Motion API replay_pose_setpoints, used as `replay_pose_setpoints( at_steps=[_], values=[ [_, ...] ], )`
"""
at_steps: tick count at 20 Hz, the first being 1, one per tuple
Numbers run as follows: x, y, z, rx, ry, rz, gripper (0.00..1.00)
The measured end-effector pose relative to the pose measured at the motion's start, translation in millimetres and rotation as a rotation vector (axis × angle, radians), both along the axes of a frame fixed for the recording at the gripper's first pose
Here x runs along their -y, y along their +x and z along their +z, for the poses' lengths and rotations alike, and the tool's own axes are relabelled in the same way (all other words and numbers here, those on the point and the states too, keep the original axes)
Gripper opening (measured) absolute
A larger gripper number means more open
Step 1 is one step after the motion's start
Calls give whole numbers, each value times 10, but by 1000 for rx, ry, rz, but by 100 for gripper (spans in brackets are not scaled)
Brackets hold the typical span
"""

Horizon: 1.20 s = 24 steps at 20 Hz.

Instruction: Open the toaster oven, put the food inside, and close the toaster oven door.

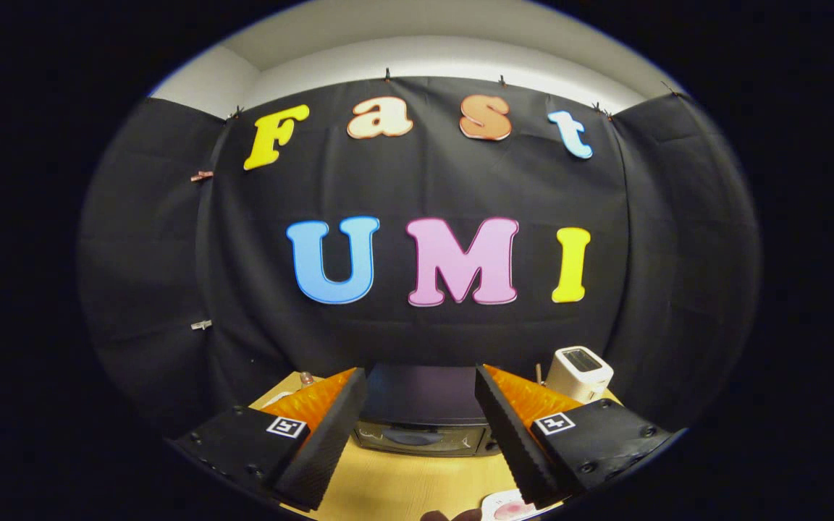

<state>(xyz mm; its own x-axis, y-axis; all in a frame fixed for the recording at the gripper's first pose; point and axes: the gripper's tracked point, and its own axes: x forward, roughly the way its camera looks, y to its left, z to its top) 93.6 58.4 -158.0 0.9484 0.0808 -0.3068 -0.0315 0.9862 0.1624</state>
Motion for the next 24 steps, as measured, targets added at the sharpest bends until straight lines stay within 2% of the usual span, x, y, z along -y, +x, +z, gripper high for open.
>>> replay_pose_setpoints(
  at_steps=[6,10,15,18,24],
  values=[
    [-318,434,-1427,-191,-2,-7,98],
    [-390,584,-2128,-281,-33,-26,98],
    [-420,758,-2485,-329,-48,-53,98],
    [-436,724,-2505,-322,-99,-54,97],
    [-386,641,-2533,-325,-42,-98,98]
  ],
)
